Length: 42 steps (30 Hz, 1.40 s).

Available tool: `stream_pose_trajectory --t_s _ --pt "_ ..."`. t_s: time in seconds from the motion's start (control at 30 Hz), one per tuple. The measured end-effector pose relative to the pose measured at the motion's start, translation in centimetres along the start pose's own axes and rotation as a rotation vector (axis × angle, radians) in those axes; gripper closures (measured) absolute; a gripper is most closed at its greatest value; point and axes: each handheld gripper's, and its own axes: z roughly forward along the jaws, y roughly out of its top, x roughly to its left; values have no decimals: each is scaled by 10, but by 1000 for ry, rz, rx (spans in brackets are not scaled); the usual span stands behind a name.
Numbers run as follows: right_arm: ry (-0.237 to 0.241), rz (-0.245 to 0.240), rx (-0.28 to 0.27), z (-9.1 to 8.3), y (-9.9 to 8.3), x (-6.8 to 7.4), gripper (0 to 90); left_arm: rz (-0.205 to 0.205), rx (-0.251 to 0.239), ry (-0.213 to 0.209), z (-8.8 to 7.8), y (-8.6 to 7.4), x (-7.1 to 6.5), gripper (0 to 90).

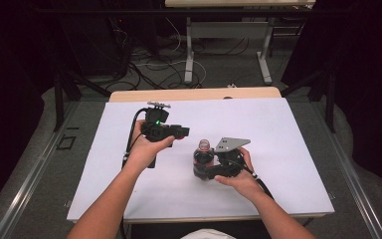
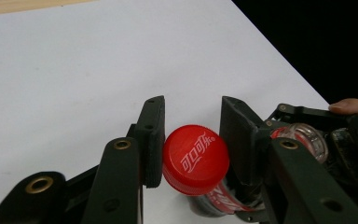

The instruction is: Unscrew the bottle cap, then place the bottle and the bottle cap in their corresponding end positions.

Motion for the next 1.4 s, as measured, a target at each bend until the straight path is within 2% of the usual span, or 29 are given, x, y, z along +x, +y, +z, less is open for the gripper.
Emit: stream_pose_trajectory --t_s 0.03,0.13,0.33,0.43,0.47,0.63,0.67,0.73,1.0,1.03,1.07,1.2,1.23,1.4 --pt "-1 0 -10 0 0 -1 297 -13 -7 1 -1 -1 2 618" --pt "-12 3 1 -1 0 -3 297 -16 -14 11 -4 -6 11 618" --pt "-43 20 -3 -2 3 -10 297 -70 -39 21 -10 -20 30 618" --pt "-60 25 0 0 5 -16 297 -86 -53 42 -12 -27 39 618" --pt "-68 19 0 1 7 -19 297 -88 -43 38 -14 -29 42 618" --pt "-115 35 -4 6 13 -31 297 -108 -65 40 -15 -42 55 618" --pt "-121 29 14 6 16 -34 297 -115 -70 45 -15 -45 58 618" --pt "-140 40 -4 9 19 -40 297 -125 -67 41 -12 -51 62 618" --pt "-211 71 -29 25 40 -59 297 -147 -79 64 -10 -65 74 618" --pt "-213 75 -32 27 42 -61 297 -144 -80 65 -11 -65 76 618" --pt "-216 80 -45 30 45 -63 297 -158 -91 68 -12 -66 77 618" --pt "-234 95 -47 41 52 -70 297 -155 -96 79 -15 -68 80 618" --pt "-239 91 -39 43 53 -73 296 -153 -96 79 -15 -69 80 618" --pt "-246 132 -31 57 52 -79 296 -155 -104 85 -16 -71 83 618"
